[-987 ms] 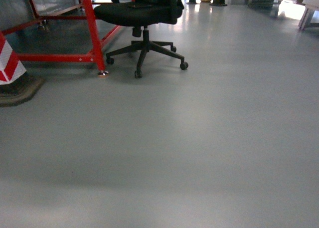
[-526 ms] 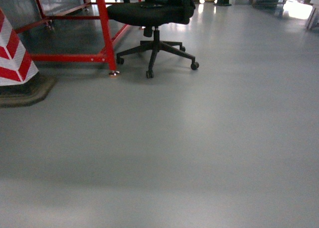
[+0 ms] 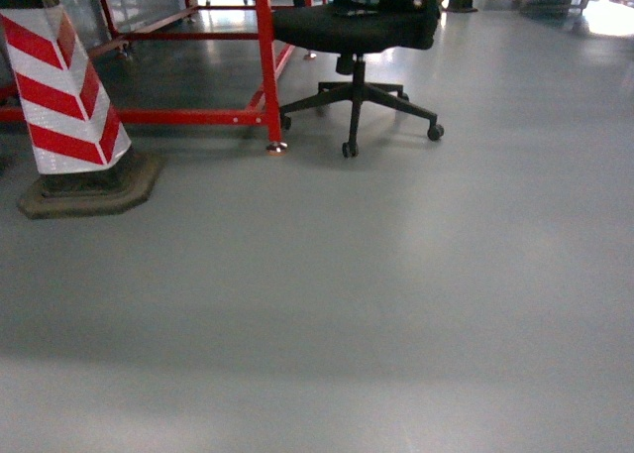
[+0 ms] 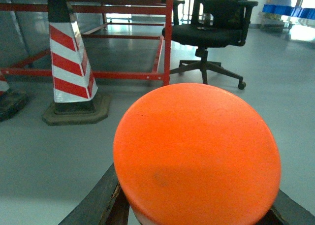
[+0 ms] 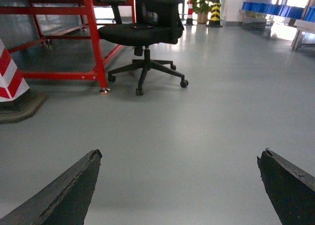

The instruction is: Pick capacitor and pack into box

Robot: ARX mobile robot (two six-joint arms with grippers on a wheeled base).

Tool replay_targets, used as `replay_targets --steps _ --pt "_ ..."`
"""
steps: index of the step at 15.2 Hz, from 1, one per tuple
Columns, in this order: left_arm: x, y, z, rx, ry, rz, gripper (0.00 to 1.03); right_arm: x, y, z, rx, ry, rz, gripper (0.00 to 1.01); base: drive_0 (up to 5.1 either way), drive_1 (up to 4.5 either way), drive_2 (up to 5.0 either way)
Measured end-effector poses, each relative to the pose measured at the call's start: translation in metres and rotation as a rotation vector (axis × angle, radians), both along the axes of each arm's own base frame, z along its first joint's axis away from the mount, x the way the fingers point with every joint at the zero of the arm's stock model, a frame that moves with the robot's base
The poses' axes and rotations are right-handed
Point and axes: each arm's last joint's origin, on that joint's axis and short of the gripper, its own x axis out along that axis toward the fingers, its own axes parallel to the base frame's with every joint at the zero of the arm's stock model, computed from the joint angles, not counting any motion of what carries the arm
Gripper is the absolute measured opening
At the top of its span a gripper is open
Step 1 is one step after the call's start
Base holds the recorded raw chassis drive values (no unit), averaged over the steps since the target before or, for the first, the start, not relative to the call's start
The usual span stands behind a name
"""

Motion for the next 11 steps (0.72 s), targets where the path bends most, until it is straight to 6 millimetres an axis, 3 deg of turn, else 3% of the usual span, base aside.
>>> replay_targets --steps 11 --pt "0.0 0.0 -0.0001 0.0 0.001 0.0 0.45 0.0 0.0 0.0 0.0 0.0 0.0 0.98 -5.0 2.44 2.4"
